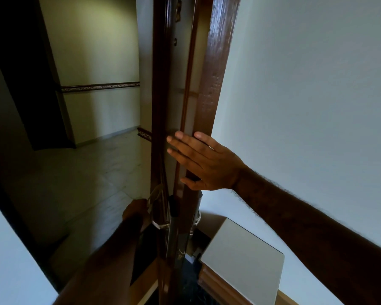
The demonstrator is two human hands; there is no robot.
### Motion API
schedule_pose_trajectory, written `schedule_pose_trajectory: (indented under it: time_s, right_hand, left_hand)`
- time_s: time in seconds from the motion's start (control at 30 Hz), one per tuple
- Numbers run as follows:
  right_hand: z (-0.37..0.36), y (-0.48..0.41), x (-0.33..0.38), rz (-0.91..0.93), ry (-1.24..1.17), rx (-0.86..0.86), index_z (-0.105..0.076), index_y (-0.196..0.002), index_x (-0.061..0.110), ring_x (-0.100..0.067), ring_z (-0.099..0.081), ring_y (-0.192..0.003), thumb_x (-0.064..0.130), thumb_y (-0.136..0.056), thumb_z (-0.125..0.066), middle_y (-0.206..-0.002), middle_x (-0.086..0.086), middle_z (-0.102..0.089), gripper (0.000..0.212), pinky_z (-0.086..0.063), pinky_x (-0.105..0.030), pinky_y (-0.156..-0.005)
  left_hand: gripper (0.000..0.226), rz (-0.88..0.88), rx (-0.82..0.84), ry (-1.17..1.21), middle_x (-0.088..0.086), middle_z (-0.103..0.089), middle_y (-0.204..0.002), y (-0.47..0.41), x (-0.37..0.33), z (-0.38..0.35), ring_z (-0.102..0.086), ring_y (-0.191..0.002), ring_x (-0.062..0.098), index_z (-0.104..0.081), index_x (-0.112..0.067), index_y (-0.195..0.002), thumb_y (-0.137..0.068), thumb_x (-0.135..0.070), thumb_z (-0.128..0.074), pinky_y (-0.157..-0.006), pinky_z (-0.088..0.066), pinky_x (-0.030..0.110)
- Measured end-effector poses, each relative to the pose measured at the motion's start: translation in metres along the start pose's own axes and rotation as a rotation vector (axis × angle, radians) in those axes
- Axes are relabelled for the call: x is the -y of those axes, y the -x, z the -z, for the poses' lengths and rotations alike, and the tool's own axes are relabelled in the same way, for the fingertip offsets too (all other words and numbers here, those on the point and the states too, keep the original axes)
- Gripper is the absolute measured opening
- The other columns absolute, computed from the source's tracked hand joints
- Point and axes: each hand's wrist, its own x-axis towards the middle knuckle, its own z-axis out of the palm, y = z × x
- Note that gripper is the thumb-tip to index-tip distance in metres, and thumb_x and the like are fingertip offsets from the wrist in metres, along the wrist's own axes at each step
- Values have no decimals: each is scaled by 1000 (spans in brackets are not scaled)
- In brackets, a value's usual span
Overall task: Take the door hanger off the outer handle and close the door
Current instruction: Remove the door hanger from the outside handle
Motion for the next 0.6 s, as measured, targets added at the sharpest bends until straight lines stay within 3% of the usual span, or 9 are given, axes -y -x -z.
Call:
schedule_pose_trajectory:
  time_s: [0.13,0.2,0.3,0.43,0.53,0.6]
  right_hand:
    - [1,0,1,7,-13,1,-43,-154,1,-34,-14,-157,53,-104,-43,-162,-20,-42,72,-2,-46,-130]
    - [2,-3,2,8,-33,6,-43,-154,1,-34,-17,-159,52,-104,-43,-162,-20,-41,72,-3,-46,-130]
    - [9,-7,2,37,-77,37,-42,-154,0,-35,-26,-155,51,-104,-43,-162,-21,-41,71,-4,-45,-130]
    - [29,-14,4,24,-163,101,-39,-156,0,-35,-30,-155,48,-107,-43,-164,-21,-37,68,-16,-47,-128]
    - [60,-24,11,-170,-636,70,-54,-147,1,-30,-49,-144,35,-104,-59,-152,-21,-54,55,-38,-39,-121]
    - [85,-33,13,-542,-1116,3,-71,-126,7,-20,-73,-112,30,-97,-73,-121,-11,-76,38,-57,-27,-99]
  left_hand:
    - [20,12,-22,20,5,-69,-109,-7,-6,14,-69,-104,25,-69,-18,-118,-104,-23,-56,-86,-55,34]
    - [23,-16,-86,47,9,-71,-118,-7,-7,24,-69,-110,30,-68,-19,-121,-105,-20,-52,-92,-58,40]
    - [41,-74,-223,78,13,-70,-127,-2,-9,44,-69,-114,32,-60,-23,-139,-104,-7,-45,-90,-57,41]
    - [47,-234,-445,191,8,-62,-147,13,-6,84,-60,-134,27,-51,-24,-153,-108,-12,-47,-111,-51,43]
    - [53,-397,-685,165,8,-55,-154,34,-6,120,-52,-142,30,-48,-18,-156,-104,-5,-54,-118,-44,50]
    - [63,-470,-843,109,10,-52,-157,54,-10,145,-47,-145,35,-47,-15,-156,-98,7,-54,-119,-37,57]
